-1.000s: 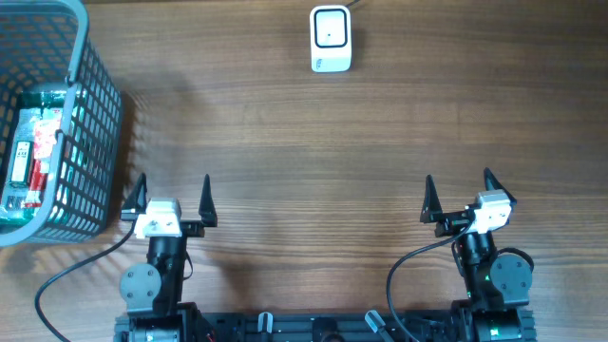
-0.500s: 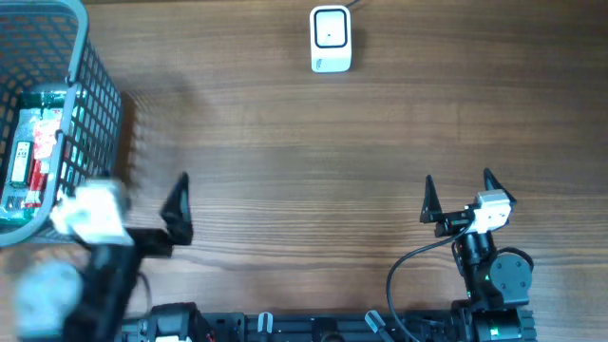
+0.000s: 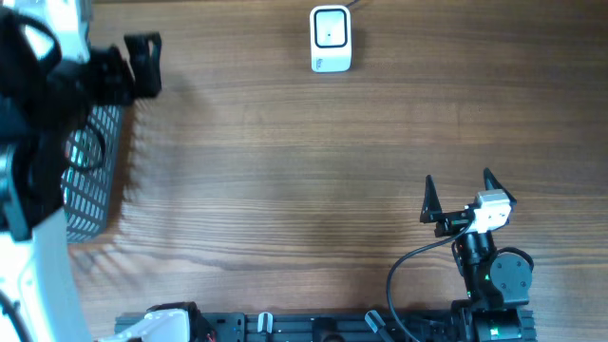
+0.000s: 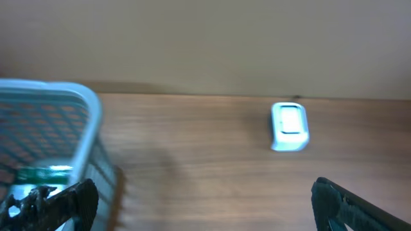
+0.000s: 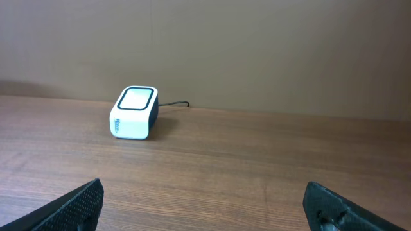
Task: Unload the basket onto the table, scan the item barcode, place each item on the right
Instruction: 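Reach the left gripper into the basket toward the green-white pouch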
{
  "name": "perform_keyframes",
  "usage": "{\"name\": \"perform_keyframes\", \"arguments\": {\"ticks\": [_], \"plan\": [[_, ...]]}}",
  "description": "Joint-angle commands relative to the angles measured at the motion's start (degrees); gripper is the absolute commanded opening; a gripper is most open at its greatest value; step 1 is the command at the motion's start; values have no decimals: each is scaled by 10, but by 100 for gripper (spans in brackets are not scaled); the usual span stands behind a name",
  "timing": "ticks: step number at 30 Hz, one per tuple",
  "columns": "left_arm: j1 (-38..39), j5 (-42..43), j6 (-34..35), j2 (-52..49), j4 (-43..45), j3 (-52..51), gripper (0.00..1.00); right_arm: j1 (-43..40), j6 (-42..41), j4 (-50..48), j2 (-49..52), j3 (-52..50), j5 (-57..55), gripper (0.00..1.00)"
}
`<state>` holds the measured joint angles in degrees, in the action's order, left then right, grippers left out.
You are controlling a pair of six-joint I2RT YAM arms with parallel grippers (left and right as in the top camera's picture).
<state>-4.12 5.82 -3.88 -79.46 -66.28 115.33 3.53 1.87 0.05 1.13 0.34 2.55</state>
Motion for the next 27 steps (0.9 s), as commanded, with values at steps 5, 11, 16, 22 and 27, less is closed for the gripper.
{"name": "perform_keyframes", "arguments": {"ticks": [5,11,16,22,27], "plan": [[-143,-139,-32,-37,6,23,100,-2,10,-2,-1,0,4,100],[-288,-58,-49,-78,9,23,99,-2,10,-2,-1,0,4,100],[-331,-23,-65,-123,0,-7,98,-2,10,-2,-1,0,4,100],[-331,4,-144,-178,-15,-67,100,-2,10,-2,-1,0,4,100],[-334,17,-185,-210,-14,-96,100,-2,10,-2,-1,0,4,99]]}}
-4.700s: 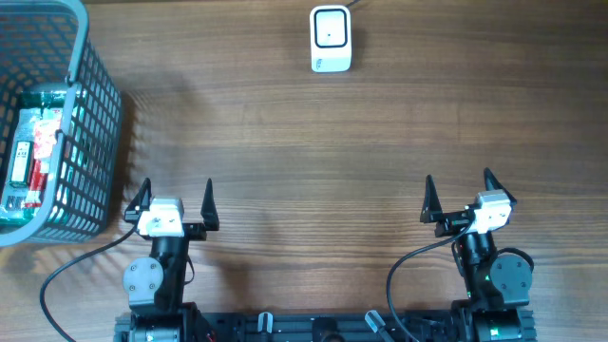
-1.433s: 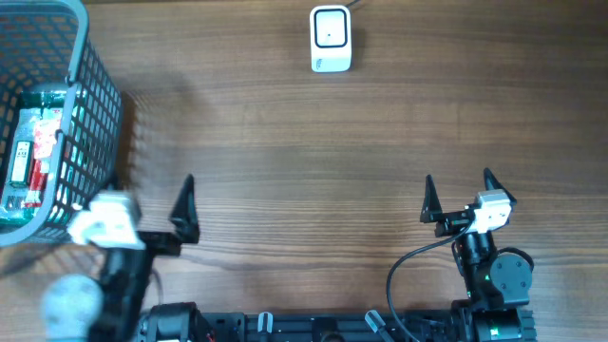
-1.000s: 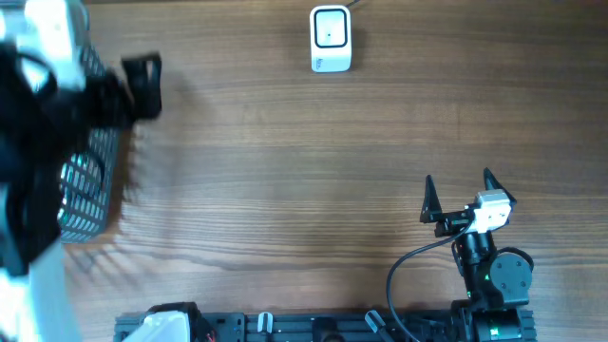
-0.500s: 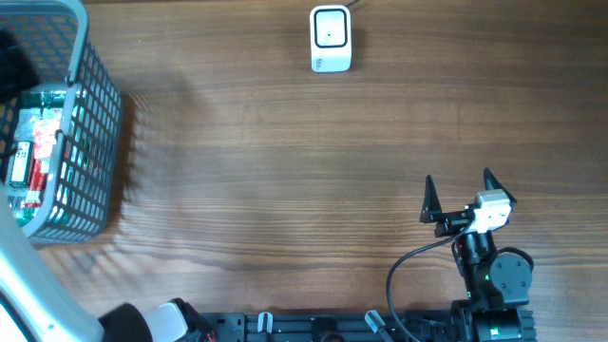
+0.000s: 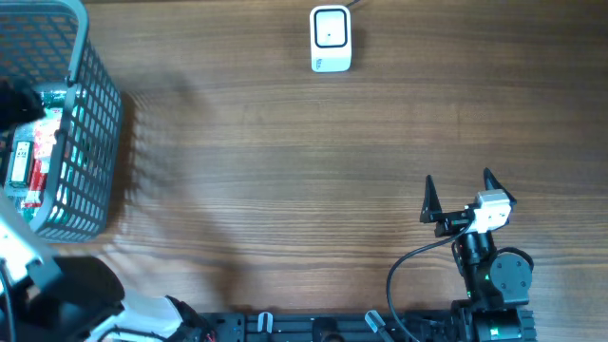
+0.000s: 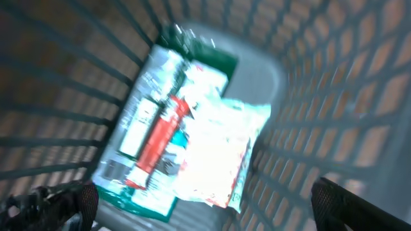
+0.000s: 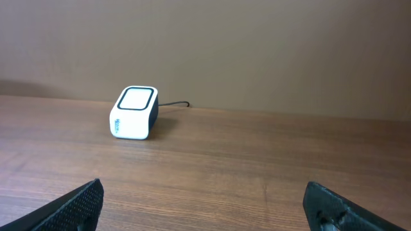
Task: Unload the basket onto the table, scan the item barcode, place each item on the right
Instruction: 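Reach the left gripper into the basket toward the green-white pouch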
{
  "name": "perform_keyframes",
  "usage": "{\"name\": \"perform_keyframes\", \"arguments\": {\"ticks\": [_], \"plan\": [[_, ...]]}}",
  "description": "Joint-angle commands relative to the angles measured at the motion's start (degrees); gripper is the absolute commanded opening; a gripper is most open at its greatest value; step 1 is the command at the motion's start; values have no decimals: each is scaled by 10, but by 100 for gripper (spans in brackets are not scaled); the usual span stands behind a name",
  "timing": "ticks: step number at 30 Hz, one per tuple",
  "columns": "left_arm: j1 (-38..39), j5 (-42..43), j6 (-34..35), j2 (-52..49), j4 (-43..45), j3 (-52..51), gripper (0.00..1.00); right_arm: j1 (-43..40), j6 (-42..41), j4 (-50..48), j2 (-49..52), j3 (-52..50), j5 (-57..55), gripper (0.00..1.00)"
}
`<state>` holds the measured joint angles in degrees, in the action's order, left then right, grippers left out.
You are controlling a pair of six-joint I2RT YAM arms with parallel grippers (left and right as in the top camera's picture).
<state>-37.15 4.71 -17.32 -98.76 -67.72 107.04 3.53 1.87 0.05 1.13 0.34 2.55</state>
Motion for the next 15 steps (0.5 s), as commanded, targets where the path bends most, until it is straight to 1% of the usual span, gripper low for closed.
{"name": "perform_keyframes", "arguments": {"ticks": [1,8,11,15], "plan": [[-5,29,-50,-23,1,-14,100,-2,10,-2,-1,0,4,100],[-6,30,-71,-69,-1,-26,100,-2,10,-2,-1,0,4,100],[-6,30,-98,-86,4,-41,100,-2,10,-2,-1,0,4,100],[-6,30,-100,-117,11,-50,100,-2,10,-2,-1,0,4,100]]}}
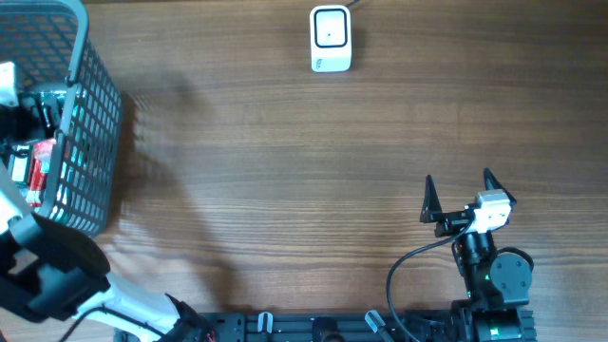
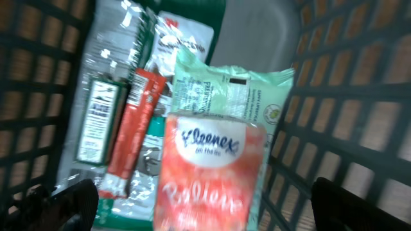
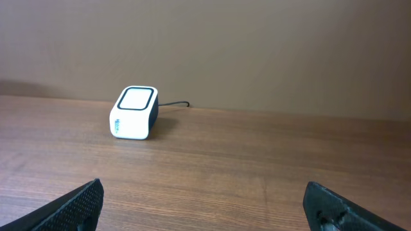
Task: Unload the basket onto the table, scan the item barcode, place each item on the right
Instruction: 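Reach the left gripper into the basket toward the green-white pouch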
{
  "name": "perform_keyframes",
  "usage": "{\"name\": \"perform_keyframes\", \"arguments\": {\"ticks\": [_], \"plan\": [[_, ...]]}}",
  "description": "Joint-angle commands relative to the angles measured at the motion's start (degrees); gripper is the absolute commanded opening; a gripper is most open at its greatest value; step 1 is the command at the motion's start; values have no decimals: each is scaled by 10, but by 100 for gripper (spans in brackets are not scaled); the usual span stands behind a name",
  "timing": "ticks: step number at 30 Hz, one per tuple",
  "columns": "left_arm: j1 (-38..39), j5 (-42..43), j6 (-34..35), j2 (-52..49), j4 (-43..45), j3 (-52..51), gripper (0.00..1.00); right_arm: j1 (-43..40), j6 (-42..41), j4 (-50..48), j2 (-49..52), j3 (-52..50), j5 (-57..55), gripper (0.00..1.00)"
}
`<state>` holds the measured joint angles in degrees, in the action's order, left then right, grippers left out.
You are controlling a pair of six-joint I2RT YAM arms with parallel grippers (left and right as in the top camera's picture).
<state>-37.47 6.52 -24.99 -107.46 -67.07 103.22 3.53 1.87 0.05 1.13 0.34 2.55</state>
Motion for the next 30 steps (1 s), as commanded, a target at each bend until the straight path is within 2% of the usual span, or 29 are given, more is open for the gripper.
{"name": "perform_keyframes", "arguments": {"ticks": [1,11,17,23,26,30], "plan": [[-3,12,-23,-35,4,-12,100,-2,10,-2,-1,0,4,100],[-3,26,-34,-87,14,-26,100,-2,10,-2,-1,0,4,100],[-3,26,-33,-99,46,-73,100,-2,10,-2,-1,0,4,100],[-3,26,-33,-99,65,-97,86,-2,10,-2,-1,0,4,99],[-3,26,-33,-98,73,-96,74,-2,10,-2,-1,0,4,100],[-3,26,-31,-94,92,-95,70,-2,10,-2,-1,0,4,100]]}}
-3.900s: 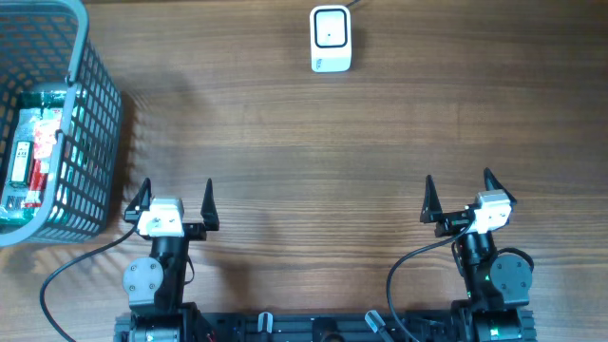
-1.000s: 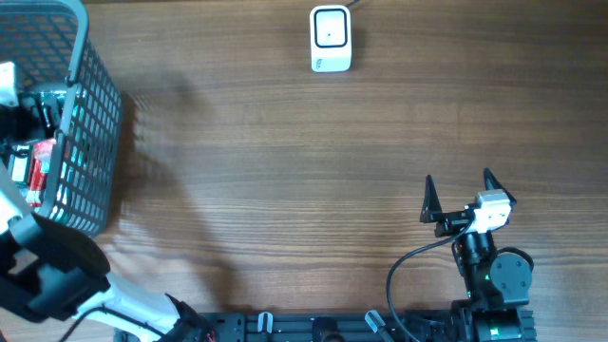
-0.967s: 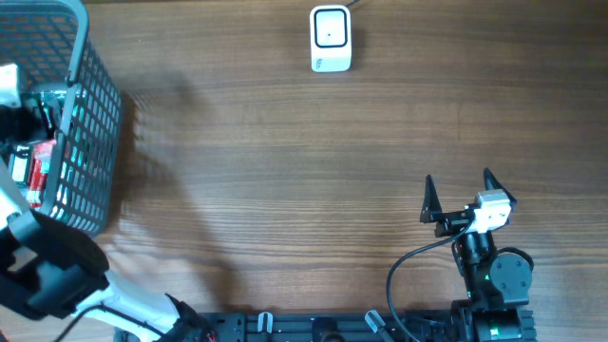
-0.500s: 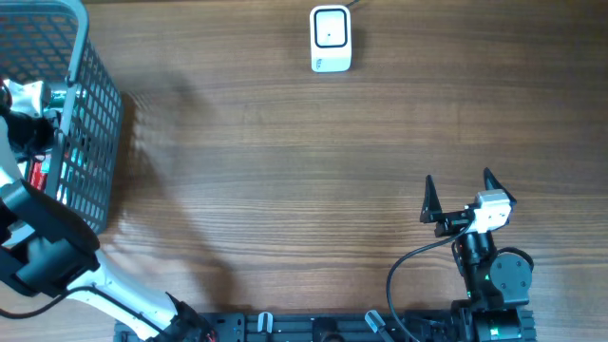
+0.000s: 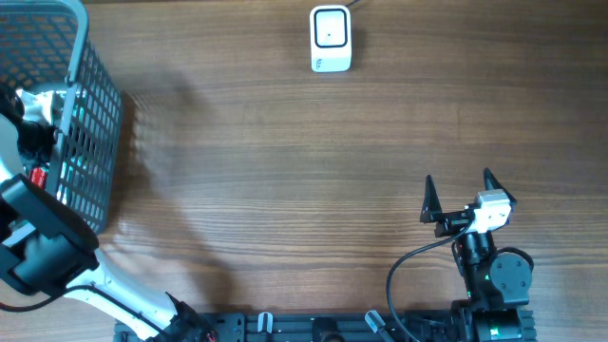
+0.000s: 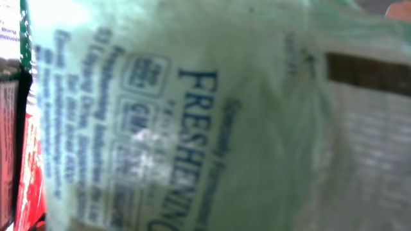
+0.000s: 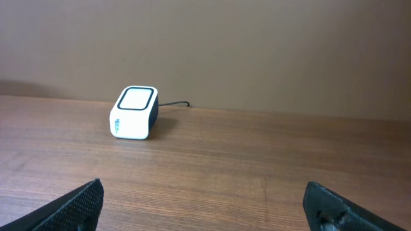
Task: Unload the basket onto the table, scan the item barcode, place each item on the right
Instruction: 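Reach the left gripper into the basket toward the green-white pouch, then grasp the green-white pouch with the left gripper and lift it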
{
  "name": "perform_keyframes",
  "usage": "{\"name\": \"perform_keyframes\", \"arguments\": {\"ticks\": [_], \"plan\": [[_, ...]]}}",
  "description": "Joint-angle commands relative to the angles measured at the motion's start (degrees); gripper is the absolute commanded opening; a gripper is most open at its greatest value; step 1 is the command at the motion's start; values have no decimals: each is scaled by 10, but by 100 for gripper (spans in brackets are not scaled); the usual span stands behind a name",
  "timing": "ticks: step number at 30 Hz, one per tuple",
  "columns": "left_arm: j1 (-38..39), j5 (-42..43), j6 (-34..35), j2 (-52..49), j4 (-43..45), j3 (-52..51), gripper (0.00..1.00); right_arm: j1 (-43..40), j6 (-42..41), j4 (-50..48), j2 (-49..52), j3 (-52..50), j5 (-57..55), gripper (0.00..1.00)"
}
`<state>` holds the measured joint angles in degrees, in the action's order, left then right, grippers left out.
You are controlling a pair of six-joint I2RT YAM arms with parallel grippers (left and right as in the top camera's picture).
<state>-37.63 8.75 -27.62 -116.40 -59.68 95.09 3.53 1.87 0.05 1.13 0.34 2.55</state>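
A pale green wipes pack (image 6: pixel 212 115) printed "FRESHENING" fills the left wrist view at very close range. A red pack (image 6: pixel 11 160) shows at its left edge. My left gripper (image 5: pixel 34 142) is down inside the grey wire basket (image 5: pixel 95 142) at the table's far left; its fingers are hidden in both views. The white barcode scanner (image 5: pixel 331 38) sits at the back centre, also visible in the right wrist view (image 7: pixel 133 113). Over bare wood near the front right, my right gripper (image 5: pixel 459 182) stands open and holds nothing (image 7: pixel 202 196).
The basket holds several packs, among them a red one (image 5: pixel 36 177). A black cable (image 7: pixel 173 103) runs from the scanner toward the back wall. Bare wooden table (image 5: pixel 285 180) lies between basket, scanner and right arm.
The left wrist camera has dropped from a little above the packs to right against the green wipes pack, and its fingertips no longer show. The right arm has not moved.
My left gripper was open above the table beside the basket, facing the scanner. Then it was over the basket looking down at the packs, then lower above a pink tissue pack and the green wipes pack. Now it is right at the green pack.
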Motion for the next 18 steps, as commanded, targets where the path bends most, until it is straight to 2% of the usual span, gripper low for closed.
{"name": "perform_keyframes", "arguments": {"ticks": [1,6,18], "plan": [[-2,4,-5,-3,22,-13,70,-2,10,-2,-1,0,4,100],[-2,4,-2,30,54,-13,64,-2,10,-2,-1,0,4,100],[-2,4,41,192,95,48,72,-2,10,-2,-1,0,4,99]]}}
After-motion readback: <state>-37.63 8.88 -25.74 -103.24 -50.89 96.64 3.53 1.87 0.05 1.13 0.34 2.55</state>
